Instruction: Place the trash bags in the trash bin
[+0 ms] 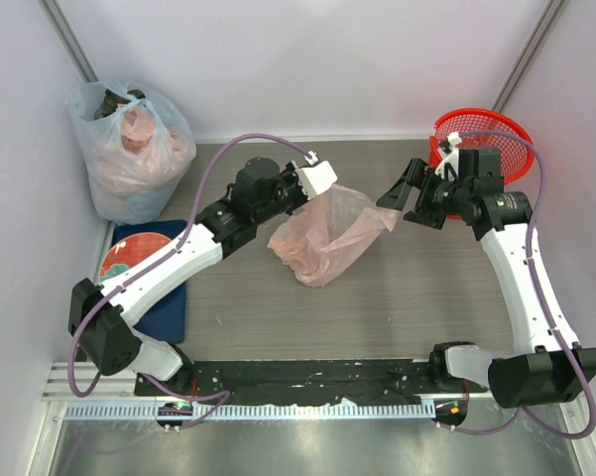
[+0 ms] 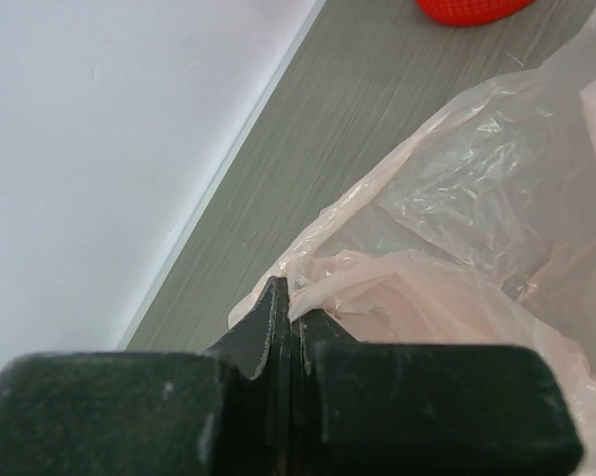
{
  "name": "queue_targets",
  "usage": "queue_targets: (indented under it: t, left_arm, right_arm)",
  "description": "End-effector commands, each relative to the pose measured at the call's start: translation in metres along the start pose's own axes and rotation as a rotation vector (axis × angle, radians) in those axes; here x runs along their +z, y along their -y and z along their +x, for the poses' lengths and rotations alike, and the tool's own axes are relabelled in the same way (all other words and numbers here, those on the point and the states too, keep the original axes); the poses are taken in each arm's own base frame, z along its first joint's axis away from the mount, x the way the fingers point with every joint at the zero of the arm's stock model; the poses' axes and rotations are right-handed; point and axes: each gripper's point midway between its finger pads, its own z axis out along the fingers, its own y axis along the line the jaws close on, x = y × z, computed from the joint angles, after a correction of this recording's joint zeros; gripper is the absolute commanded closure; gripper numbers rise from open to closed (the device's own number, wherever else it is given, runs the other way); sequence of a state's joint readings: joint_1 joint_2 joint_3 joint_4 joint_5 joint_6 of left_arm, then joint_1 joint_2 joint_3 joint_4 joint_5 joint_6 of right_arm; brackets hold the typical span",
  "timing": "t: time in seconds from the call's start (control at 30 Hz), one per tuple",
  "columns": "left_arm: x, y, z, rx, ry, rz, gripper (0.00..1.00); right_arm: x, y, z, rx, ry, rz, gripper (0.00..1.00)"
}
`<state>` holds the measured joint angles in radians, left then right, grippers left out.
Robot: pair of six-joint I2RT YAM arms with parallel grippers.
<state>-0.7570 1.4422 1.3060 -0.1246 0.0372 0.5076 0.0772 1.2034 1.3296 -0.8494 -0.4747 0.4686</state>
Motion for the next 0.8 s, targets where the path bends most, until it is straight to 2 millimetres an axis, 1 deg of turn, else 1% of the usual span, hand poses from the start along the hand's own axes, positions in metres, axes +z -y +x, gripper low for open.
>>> queue_targets:
  t: [0.0,0.07,0.17,0.23,0.27,0.33,0.4,0.43,0.5,0.53,0.57,0.63,0.7,0.77]
  left_arm:
    - [-0.005,-0.024,-0.028,-0.015,0.07,-0.094,1.0]
    - [-0.005,-0.024,-0.027,-0.015,0.066,-0.093,1.0]
    - [-0.006,-0.025,-0.028,-0.015,0.069,-0.097,1.0]
    - [-0.007,-0.024,-0.027,-0.015,0.068,-0.093,1.0]
    - [-0.007,-0.024,-0.027,-0.016,0.07,-0.092,1.0]
    - [-0.009,-0.024,-0.03,-0.022,0.08,-0.094,1.0]
    - [-0.011,-0.018,-0.034,-0.019,0.102,-0.059,1.0]
    - [-0.011,-0.015,-0.032,-0.019,0.105,-0.052,1.0]
    - [-0.016,-0.011,-0.037,-0.014,0.126,-0.029,1.0]
    - [-0.017,-0.008,-0.034,-0.014,0.124,-0.019,1.0]
    - [-0.021,-0.009,-0.036,-0.01,0.134,-0.02,1.0]
    - [-0.023,-0.006,-0.035,-0.006,0.136,-0.012,1.0]
    - [-0.025,-0.007,-0.035,-0.003,0.136,-0.012,1.0]
    - [-0.026,-0.007,-0.036,0.0,0.137,-0.013,1.0]
  right_arm:
    - [0.0,0.001,-0.002,0.059,0.018,0.024,0.08]
    - [0.002,0.0,-0.004,0.083,0.014,0.025,0.08]
    - [0.003,-0.008,-0.009,0.108,0.016,-0.004,0.09]
    - [0.004,-0.012,-0.006,0.116,0.01,-0.036,0.12]
    - [0.007,-0.014,-0.009,0.118,0.018,-0.052,0.16]
    - [0.016,-0.009,-0.007,0.145,0.003,-0.047,0.19]
    - [0.023,-0.008,-0.01,0.165,0.006,-0.05,0.23]
    - [0.025,-0.008,-0.013,0.167,0.015,-0.051,0.24]
    - [0.029,-0.009,-0.021,0.165,0.038,-0.06,0.26]
    - [0.032,-0.006,-0.024,0.164,0.051,-0.044,0.26]
    - [0.036,-0.002,-0.027,0.168,0.056,-0.025,0.28]
    - [0.037,0.003,-0.029,0.165,0.06,0.002,0.28]
    - [0.038,0.008,-0.033,0.17,0.083,0.031,0.24]
    - [0.039,0.01,-0.034,0.178,0.087,0.044,0.24]
